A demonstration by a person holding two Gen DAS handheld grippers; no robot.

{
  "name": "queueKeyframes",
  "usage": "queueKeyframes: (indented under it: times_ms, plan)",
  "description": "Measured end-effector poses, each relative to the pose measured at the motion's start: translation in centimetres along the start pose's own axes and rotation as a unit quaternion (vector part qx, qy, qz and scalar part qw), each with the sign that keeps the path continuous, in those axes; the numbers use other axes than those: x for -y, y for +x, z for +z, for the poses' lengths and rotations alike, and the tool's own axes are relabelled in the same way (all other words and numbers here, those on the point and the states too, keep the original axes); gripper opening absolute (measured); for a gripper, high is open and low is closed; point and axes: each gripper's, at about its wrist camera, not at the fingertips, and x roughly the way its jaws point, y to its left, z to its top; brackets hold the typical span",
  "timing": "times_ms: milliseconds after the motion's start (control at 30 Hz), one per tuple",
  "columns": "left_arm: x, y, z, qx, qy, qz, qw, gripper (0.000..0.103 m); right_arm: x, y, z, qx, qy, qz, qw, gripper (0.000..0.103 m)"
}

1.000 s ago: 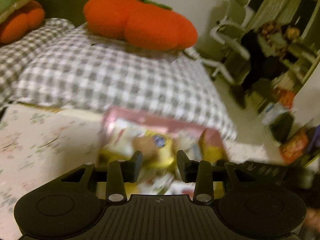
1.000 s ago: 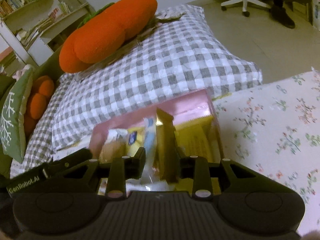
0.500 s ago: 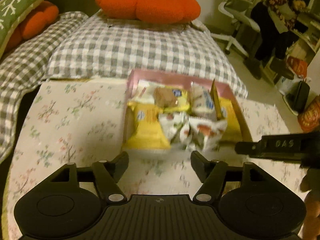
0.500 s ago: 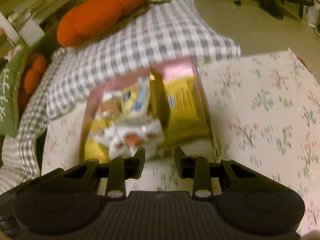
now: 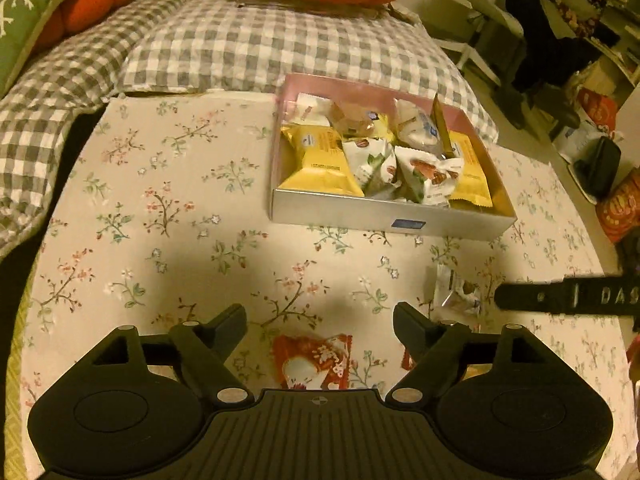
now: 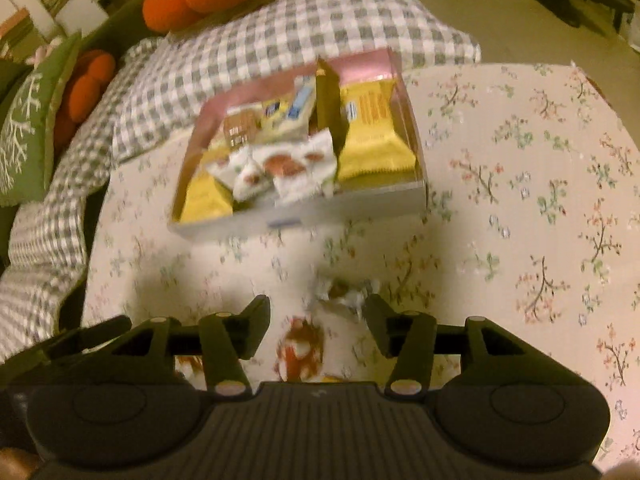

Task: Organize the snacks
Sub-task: 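Move both grippers back to the loose snacks beside the box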

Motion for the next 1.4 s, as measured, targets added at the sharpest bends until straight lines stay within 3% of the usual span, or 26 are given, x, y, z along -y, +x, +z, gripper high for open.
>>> queueKeyframes:
  times_ms: [200, 300, 500, 667, 833, 967, 1067, 1233, 1400]
  plan:
    - [0.2, -0.8, -0.1, 0.012, 0.008, -0.012, 0.9998, 0.084, 0.0, -0.3, -1.3, -0.028, -0.036, 0.004, 0.999, 0.05]
    - [0.1, -0.4, -0.2, 0.005, 0.004, -0.015, 0.9999, 0.086, -0.5, -0.3, -2.2, -0.033, -0.08, -0.014, 0.996, 0.064]
    - [-0.3, 0.6, -0.8, -0.025, -0.008, -0.016, 0.9995, 0.086, -0.8, 1.1, -4.1, -0.086, -0.138, -0.026, 0.986, 0.07]
    - [-0.5, 0.9, -1.1, -0.03, -0.008, -0.001, 0.9995, 0.086, -0.7, 2.7, -5.1, -0.113, -0.133, -0.069, 0.982, 0.076]
    - [-0.3, 1.2, -1.3, -0.036, 0.005, 0.002, 0.9994, 0.089, -0.7, 3.9, -5.5, -0.137, -0.083, -0.069, 0.985, 0.078]
    - [-0.2, 1.7, -1.4, -0.045, 0.008, 0.005, 0.999, 0.089, -1.9, 4.7, -5.8, -0.119, -0.098, -0.119, 0.981, 0.079]
    - [-0.1, 2.1, -1.8, -0.051, 0.014, 0.008, 0.9986, 0.089, -2.6, 4.8, -6.1, -0.109, -0.102, -0.131, 0.98, 0.075]
    - [0.1, 2.9, -2.2, -0.057, 0.028, 0.023, 0.9977, 0.09, -2.8, 4.6, -5.9, -0.096, -0.101, -0.129, 0.982, 0.056]
    - [0.4, 3.4, -2.4, -0.052, 0.04, 0.034, 0.9973, 0.09, -2.9, 4.2, -5.7, -0.093, -0.105, -0.122, 0.982, 0.051]
